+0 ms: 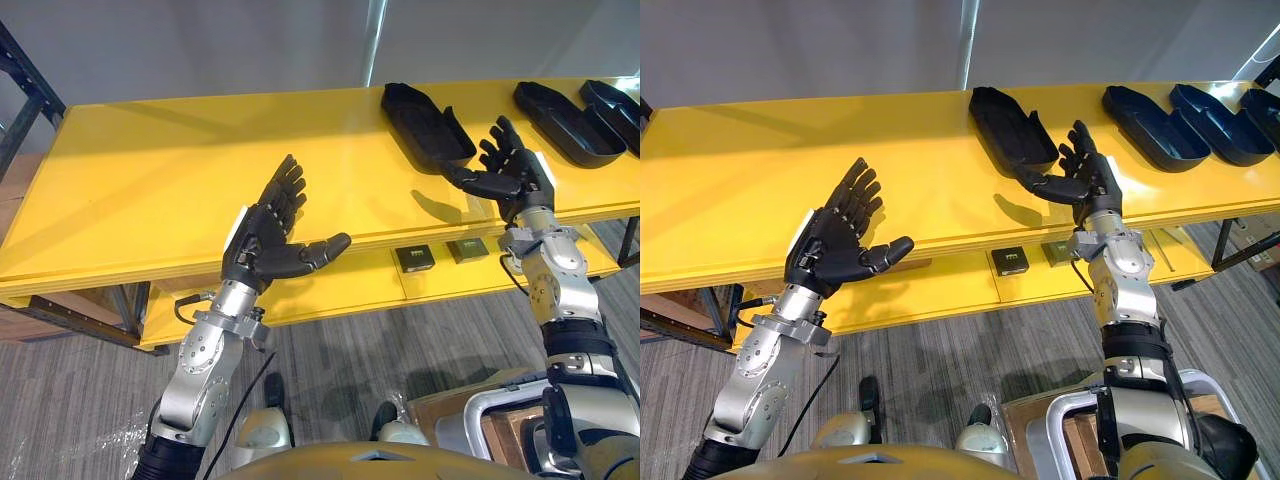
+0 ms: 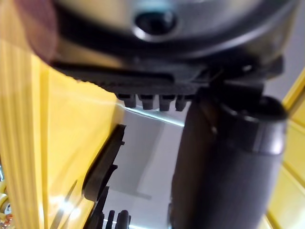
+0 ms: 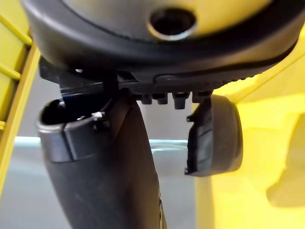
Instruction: Walk over and take three plastic housings, then place them on the shelf
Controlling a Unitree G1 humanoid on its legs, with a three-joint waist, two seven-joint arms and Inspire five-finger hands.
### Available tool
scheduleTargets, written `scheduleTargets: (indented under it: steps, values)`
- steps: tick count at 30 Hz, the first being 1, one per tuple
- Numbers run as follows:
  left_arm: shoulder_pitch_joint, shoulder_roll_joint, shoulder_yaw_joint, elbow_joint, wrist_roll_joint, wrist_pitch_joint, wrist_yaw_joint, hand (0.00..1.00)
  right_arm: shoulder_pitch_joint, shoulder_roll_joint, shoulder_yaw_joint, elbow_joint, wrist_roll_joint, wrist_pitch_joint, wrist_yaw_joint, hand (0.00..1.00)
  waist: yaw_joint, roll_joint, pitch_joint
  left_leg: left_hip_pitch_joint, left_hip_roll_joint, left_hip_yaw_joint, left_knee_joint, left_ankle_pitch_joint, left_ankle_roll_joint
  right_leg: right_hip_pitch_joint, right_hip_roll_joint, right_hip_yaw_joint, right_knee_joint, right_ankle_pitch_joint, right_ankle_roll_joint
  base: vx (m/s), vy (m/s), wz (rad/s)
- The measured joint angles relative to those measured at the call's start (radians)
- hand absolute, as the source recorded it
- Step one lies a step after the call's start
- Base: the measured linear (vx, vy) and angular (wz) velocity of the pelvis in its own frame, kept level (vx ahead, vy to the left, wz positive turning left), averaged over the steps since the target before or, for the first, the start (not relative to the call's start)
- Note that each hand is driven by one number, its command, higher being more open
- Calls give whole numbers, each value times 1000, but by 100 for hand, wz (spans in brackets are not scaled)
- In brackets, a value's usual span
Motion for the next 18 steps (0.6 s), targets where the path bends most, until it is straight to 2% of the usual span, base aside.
scheduleTargets:
  steps: [5,9,14,18]
  values:
    - [-1,0,-1,-1,0,0,-1,100,0,-65,-37,0,40,-25,-65,100,0,0,2,-20,-3,5,0,3,4,-27,-7,8,8,5,8,-8,6,-3]
    - [-1,0,-1,-1,-1,0,5,100,-13,-77,-74,7,40,-38,-117,100,0,2,7,-21,-5,-1,1,3,4,-27,-6,4,10,9,6,6,-1,3]
    - [-40,14,-46,-1,-6,1,8,100,-143,-108,-72,202,43,-38,-154,100,5,14,46,-25,-1,-22,0,11,10,-16,-7,-15,12,7,9,-25,-9,12]
    - [-48,45,-52,-1,-15,0,7,100,-246,-118,-37,315,85,-32,-128,100,8,23,70,-38,-1,-29,1,16,11,-26,-6,-18,14,11,6,-19,0,4]
